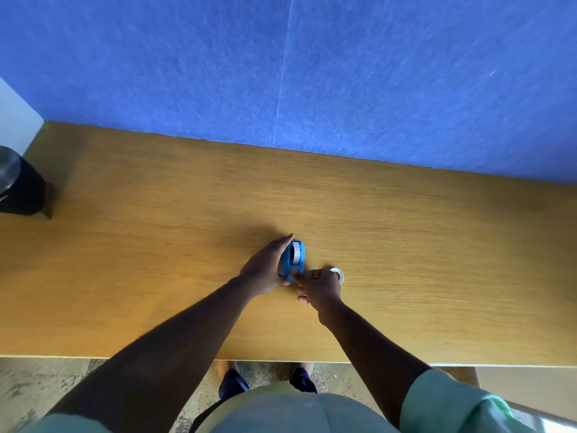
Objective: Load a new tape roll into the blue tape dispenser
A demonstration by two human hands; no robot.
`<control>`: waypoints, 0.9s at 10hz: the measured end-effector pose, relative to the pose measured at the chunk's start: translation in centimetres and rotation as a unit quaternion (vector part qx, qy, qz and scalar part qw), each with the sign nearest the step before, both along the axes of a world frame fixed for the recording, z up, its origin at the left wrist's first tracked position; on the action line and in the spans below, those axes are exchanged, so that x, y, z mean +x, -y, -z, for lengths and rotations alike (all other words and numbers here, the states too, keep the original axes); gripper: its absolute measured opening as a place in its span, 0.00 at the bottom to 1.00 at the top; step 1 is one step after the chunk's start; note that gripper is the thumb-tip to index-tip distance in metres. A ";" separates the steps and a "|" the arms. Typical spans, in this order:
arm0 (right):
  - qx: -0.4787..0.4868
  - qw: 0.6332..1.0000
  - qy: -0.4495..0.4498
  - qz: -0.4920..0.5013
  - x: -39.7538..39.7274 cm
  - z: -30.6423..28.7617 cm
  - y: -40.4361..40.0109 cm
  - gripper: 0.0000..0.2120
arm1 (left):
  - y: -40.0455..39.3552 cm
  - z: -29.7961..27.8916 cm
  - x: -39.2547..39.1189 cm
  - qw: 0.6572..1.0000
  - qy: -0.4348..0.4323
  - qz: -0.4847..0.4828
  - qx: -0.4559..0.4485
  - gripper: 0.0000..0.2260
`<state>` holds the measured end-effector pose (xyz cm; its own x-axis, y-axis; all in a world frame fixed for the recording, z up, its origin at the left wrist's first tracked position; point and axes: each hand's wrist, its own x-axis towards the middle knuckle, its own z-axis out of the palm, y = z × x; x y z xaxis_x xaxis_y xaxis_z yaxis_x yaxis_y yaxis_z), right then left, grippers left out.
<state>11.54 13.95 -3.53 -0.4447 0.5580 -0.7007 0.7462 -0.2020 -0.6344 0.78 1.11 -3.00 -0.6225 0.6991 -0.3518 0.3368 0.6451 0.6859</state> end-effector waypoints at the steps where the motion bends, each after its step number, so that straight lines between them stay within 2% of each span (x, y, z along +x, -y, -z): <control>1: -0.042 0.999 -0.002 0.020 -0.2 -0.2 0.0 0.18 | 0.0 -0.2 0.1 1.000 -0.003 0.002 -0.003 0.53; 3: -0.095 0.995 -0.011 0.027 0.1 -0.3 -0.2 0.17 | 0.0 -0.7 0.4 1.000 -0.014 0.009 -0.011 0.53; 5: -0.120 0.990 -0.023 0.077 1.2 -0.5 -0.6 0.08 | 0.0 -1.0 0.8 1.000 -0.018 0.009 -0.020 0.53; 6: -0.071 0.993 -0.033 0.083 1.0 -0.8 -1.2 0.08 | 0.0 -0.9 1.0 1.000 -0.010 0.002 -0.025 0.53; 7: 0.015 0.999 -0.039 0.031 0.6 -1.4 -1.8 0.09 | 0.1 -1.1 1.3 0.999 0.007 -0.011 -0.039 0.51; 8: 0.144 0.987 -0.029 -0.071 -0.3 -2.1 -2.4 0.10 | 0.2 -0.9 1.5 0.998 0.005 -0.017 -0.054 0.46; 9: 0.255 0.952 -0.024 -0.167 -1.0 -3.1 -3.3 0.08 | 0.3 -0.9 1.4 0.996 -0.034 -0.033 -0.070 0.39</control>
